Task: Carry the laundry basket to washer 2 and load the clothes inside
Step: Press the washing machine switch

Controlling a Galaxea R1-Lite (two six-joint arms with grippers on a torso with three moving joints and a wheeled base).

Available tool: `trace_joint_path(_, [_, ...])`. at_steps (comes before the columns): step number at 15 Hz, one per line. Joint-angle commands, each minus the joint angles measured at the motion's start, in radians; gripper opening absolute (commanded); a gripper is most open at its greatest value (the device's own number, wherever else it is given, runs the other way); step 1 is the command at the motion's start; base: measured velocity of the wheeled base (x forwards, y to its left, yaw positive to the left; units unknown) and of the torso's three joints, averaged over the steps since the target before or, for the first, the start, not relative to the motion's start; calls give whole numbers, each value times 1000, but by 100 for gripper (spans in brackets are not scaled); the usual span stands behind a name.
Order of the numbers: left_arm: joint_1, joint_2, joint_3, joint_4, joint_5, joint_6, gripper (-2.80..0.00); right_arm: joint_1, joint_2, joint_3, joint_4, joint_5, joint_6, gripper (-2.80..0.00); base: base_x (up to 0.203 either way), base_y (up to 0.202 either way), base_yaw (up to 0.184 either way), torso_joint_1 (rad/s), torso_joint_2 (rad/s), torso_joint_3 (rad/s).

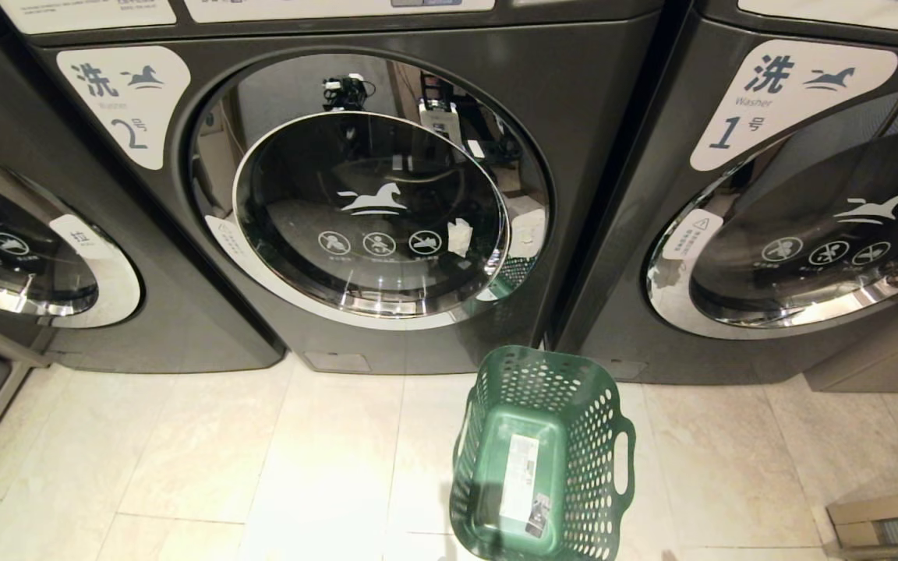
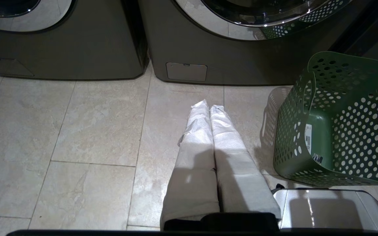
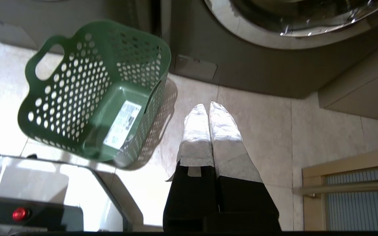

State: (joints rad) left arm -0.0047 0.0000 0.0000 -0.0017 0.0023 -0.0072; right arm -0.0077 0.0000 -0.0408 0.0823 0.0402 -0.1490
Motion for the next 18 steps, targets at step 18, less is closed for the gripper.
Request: trace_joint_path(18, [0,2,2,-3,1,-25,-280,559,1749,-755,-708,-115,59,-280,0,0,0,0,1,-8])
